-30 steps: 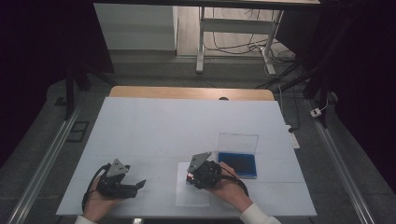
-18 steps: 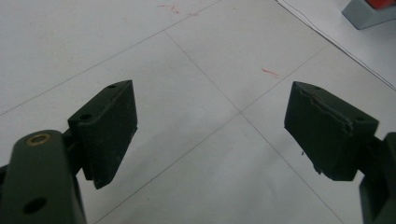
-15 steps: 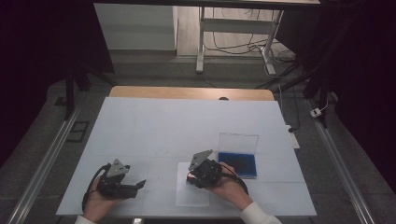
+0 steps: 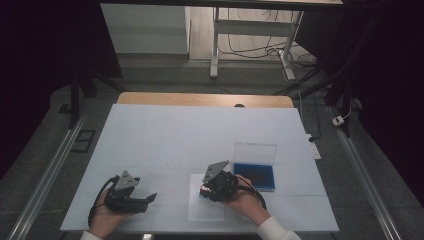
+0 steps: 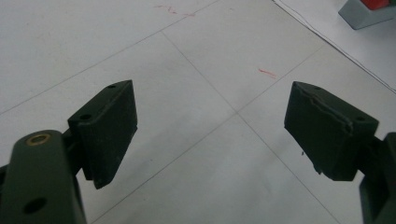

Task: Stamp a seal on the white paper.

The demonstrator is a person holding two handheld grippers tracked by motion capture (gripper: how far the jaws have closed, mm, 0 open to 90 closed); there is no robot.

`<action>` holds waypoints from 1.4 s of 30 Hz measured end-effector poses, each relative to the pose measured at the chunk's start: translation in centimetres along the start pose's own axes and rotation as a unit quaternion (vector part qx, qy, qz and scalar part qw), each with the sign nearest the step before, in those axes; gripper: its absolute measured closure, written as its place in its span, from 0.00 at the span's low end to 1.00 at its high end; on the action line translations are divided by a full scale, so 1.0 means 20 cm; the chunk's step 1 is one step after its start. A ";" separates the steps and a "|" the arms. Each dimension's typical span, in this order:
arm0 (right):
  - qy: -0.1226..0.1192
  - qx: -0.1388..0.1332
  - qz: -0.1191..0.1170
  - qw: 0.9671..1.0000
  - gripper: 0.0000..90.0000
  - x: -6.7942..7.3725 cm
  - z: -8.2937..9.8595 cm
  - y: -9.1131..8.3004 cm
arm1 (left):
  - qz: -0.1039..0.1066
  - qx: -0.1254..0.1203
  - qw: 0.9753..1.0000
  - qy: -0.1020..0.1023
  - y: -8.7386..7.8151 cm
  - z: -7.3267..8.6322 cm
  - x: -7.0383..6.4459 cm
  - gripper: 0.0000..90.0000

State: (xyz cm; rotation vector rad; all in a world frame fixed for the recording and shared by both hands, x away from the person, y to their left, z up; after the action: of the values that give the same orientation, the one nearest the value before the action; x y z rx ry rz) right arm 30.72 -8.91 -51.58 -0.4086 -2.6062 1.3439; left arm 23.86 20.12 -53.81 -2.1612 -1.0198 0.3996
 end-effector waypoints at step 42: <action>-0.013 -0.020 0.010 1.000 0.77 0.01 -0.01 -0.04 | -0.002 -0.004 1.000 -0.003 -0.01 0.00 0.01 0.20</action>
State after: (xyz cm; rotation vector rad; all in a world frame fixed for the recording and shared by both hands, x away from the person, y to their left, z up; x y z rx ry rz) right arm 30.41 -9.25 -50.80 -0.4281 -2.6609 1.3128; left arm 23.92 20.36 -53.64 -2.1654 -1.0292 0.4009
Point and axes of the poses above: each handheld gripper's, and its own axes: y roughly forward along the jaws, z roughly out of its underside, x roughly to its left, the point moved 2 cm from there along y, roughly forward along the jaws, and after that the axes turned 7 degrees about y, right-handed, at the moved point
